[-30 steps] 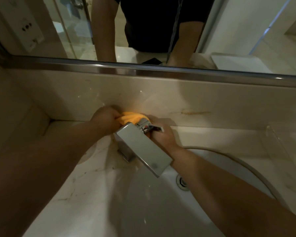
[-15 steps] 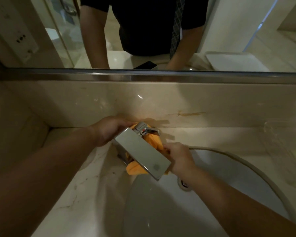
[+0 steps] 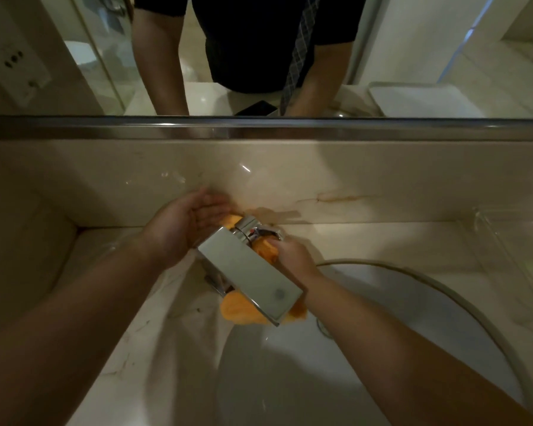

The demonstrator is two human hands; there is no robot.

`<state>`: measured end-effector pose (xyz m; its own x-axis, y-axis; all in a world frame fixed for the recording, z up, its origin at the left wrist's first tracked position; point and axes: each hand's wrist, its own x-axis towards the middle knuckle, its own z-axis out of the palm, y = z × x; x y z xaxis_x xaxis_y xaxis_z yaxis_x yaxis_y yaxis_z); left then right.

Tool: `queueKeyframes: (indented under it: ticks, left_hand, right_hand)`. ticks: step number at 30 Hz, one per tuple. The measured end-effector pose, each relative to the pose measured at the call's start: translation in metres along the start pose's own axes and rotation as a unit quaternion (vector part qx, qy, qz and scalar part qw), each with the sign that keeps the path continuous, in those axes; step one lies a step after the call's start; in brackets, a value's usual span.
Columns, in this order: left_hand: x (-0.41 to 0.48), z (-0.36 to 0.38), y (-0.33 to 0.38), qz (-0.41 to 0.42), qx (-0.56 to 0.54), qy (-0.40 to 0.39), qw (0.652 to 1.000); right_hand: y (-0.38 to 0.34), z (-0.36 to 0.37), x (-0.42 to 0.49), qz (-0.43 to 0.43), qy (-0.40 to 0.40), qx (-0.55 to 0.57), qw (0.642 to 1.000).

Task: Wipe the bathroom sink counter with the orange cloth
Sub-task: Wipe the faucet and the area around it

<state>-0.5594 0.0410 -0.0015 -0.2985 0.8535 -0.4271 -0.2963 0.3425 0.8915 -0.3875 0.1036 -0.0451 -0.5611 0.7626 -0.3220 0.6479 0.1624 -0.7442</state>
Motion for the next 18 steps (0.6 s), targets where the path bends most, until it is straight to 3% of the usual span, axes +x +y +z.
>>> queueKeyframes:
  ticks: [3,6,9,10,11,14,16,18]
  left_hand:
    - [-0.016,0.011,0.033,0.084,0.184,-0.039,0.979]
    - [-0.041,0.041,0.056,0.112,0.425,-0.106,0.892]
    - [-0.056,0.070,0.058,0.101,0.535,-0.163,0.823]
    - [-0.058,0.074,0.055,0.109,0.556,-0.162,0.808]
    - [-0.058,0.074,0.052,0.115,0.569,-0.154,0.800]
    - [-0.057,0.071,0.050,0.098,0.577,-0.131,0.800]
    - [-0.058,0.076,0.050,0.089,0.586,-0.122,0.796]
    - [-0.061,0.081,0.049,0.084,0.565,-0.104,0.814]
  right_hand:
    - [0.001,0.001,-0.021,0.014,-0.002,0.076,0.997]
    - [0.008,0.006,-0.038,0.051,0.004,0.203,0.978]
    - [0.016,0.008,-0.054,-0.080,0.056,0.016,0.995]
    - [0.021,0.010,-0.059,-0.115,0.058,0.006,0.992]
    - [0.025,0.009,-0.067,-0.129,0.053,-0.031,0.990]
    - [0.037,-0.008,-0.095,-0.064,0.003,-0.134,0.989]
    - [0.047,-0.029,-0.119,-0.052,-0.039,-0.115,0.991]
    - [0.055,-0.058,-0.140,0.012,-0.025,-0.029,0.999]
